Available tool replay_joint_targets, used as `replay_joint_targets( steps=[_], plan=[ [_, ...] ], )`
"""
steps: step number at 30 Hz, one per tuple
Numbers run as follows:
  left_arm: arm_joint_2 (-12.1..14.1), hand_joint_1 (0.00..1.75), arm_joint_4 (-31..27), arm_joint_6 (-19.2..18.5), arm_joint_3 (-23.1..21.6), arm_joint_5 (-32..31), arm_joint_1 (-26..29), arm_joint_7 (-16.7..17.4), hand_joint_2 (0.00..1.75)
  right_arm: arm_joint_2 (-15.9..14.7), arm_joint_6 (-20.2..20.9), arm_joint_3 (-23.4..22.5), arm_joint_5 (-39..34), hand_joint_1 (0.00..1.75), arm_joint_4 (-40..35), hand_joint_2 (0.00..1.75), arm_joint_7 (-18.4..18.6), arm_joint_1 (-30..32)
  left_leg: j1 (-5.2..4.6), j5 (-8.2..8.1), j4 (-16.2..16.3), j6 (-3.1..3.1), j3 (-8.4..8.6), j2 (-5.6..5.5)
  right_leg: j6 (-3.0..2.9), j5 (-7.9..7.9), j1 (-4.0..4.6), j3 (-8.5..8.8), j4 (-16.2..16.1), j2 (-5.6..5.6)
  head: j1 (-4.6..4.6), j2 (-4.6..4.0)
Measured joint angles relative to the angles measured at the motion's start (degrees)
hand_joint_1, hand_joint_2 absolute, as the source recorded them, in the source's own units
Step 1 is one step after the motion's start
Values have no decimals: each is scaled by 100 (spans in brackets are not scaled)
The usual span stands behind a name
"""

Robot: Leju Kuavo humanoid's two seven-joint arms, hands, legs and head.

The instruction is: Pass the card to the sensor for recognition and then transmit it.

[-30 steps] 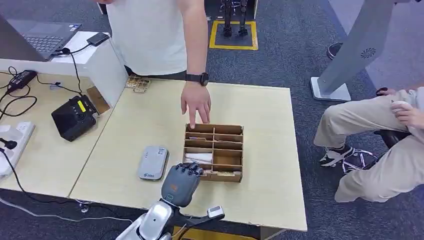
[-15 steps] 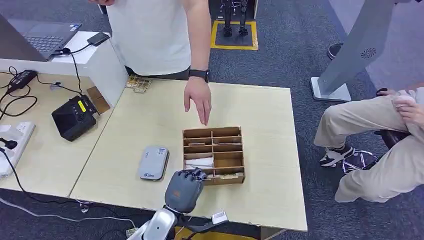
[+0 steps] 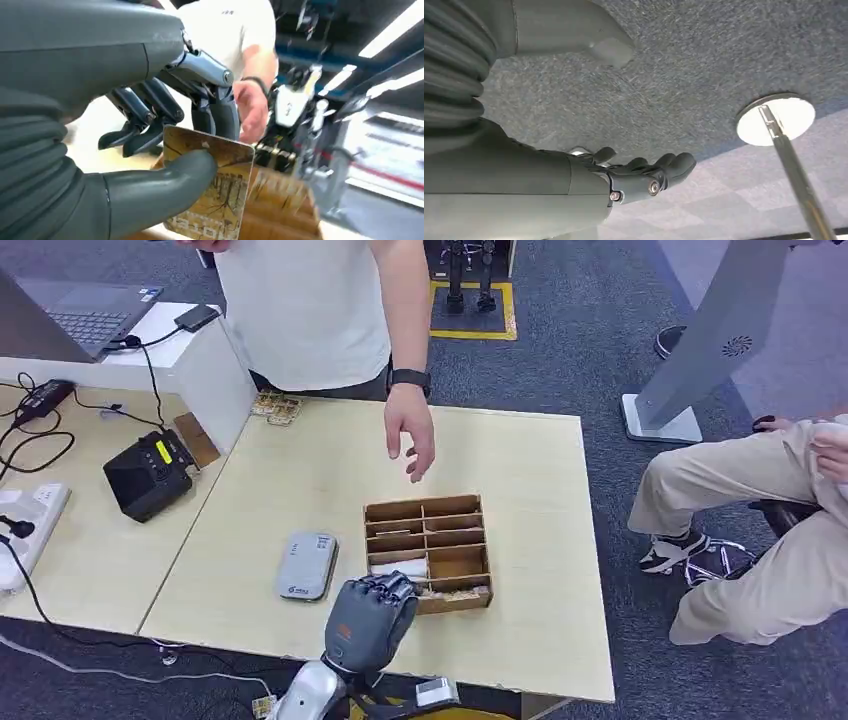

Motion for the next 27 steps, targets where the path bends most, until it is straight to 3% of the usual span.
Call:
replay_joint_targets(
  steps=[4,6,8,12,15,20,27],
  plan=[
    [-326,175,-245,15,732,807,119,-1007,175,0,0,-2,-85,0,-4,175,77,4,0,0,0,0,6,3,0,0,0,1,0,2,0,0],
    [-378,175,-282,24,983,1408,165,-1300,175,0,0,-2,-127,0,-4,175,92,6,1,0,0,0,6,8,-1,1,0,-1,0,2,-4,0],
    [-404,175,-288,28,1110,1923,180,-1352,175,0,0,-2,-177,0,-4,175,94,6,2,0,0,0,8,7,-1,0,1,-1,0,2,-4,0],
    [-398,175,-286,26,1123,2999,83,-1055,175,-2,0,0,-33,0,-20,175,181,4,2,1,0,0,6,9,-1,1,1,-3,0,3,-4,0],
    [-373,175,-286,24,1123,3324,-218,-814,175,0,0,0,70,0,-31,175,168,3,1,1,0,0,6,7,-1,2,1,1,0,2,-2,0],
    [-268,175,-62,-37,1123,4051,-1282,-312,175,0,0,0,220,0,-26,175,142,-12,0,9,1,0,4,-4,-2,10,0,7,1,-7,-7,0],
    [-61,175,575,-46,1123,4618,-2349,30,175,0,0,0,361,0,-11,175,135,-15,1,14,1,-6,3,-5,-5,13,1,5,3,-7,-4,0]
  ],
)
